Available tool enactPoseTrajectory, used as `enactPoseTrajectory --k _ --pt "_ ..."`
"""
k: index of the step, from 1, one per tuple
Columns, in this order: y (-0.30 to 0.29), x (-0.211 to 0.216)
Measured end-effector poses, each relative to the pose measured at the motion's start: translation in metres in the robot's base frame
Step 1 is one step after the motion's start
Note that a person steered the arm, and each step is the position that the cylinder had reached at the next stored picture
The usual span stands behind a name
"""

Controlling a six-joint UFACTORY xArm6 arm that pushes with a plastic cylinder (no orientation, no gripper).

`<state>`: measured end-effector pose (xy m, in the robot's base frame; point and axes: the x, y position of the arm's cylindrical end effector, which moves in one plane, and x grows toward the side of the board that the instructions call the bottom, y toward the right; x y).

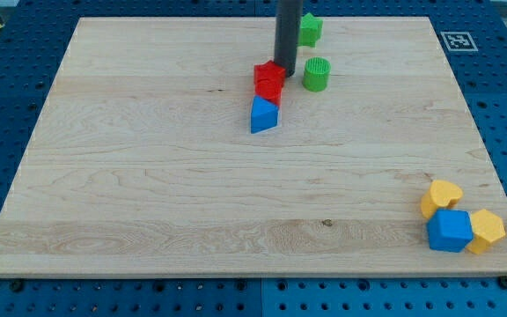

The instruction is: Move green circle to red circle

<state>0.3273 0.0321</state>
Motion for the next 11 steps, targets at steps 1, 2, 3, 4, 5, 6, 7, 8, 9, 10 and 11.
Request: enactPoseTrajectory --k 1,2,3,4,5,6,7,8,9,10,11 --pt "-0.003 0.002" --pt "-0.003 0.002" --pt "-0.002 -0.031" --pt "0.02 -0.053" --pt "0.068 -0.053" --pt "0.077 -0.042" --pt "0.077 -0.022" --pt "0.077 -0.003" --pt "0.074 0.013" --pt "0.074 0.015" --pt "0.072 0.017"
